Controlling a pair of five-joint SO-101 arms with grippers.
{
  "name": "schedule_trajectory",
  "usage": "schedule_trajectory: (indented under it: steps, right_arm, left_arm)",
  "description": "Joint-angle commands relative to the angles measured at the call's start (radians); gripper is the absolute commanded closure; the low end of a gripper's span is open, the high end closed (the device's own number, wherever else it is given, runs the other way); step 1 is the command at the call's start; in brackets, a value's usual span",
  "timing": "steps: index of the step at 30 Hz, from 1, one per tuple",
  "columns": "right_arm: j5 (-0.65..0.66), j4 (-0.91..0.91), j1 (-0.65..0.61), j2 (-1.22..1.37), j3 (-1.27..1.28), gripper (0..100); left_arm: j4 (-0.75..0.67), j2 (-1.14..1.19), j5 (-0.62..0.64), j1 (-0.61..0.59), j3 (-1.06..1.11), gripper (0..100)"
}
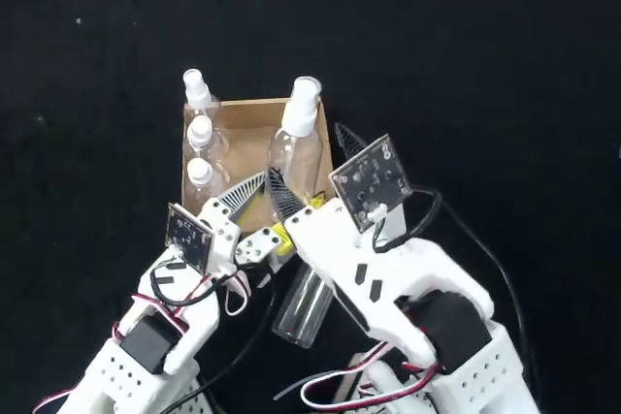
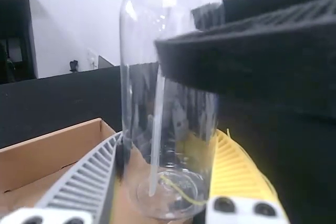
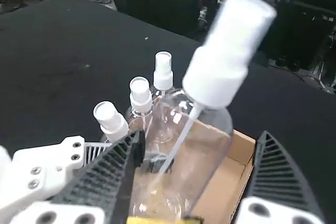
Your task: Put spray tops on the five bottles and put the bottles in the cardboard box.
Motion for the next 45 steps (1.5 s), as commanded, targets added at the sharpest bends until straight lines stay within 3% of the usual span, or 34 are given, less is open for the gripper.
schedule_trajectory:
  steps: [1, 12, 17, 25, 36, 45]
  right_arm:
    - [0.006, -0.031, 0.044, -0.024, 0.018, 69.8]
    - [0.008, 0.149, 0.046, -0.027, -0.054, 69.8]
    - [0.006, 0.227, 0.046, -0.148, -0.053, 69.8]
    - [0.002, 0.215, 0.044, -0.354, 0.077, 69.9]
    - [0.005, 0.135, 0.048, -0.357, 0.128, 69.9]
    - [0.000, 0.115, 0.133, -0.357, 0.133, 72.7]
  left_arm:
    - [-0.003, -0.008, -0.008, 0.045, 0.024, 90]
    - [0.002, 0.000, -0.008, 0.117, 0.024, 90]
    - [0.034, -0.008, -0.009, 0.176, 0.024, 90]
    - [0.043, -0.006, -0.009, 0.206, 0.024, 90]
    - [0.043, -0.006, -0.009, 0.196, 0.024, 90]
    - [0.044, -0.002, -0.009, 0.203, 0.024, 90]
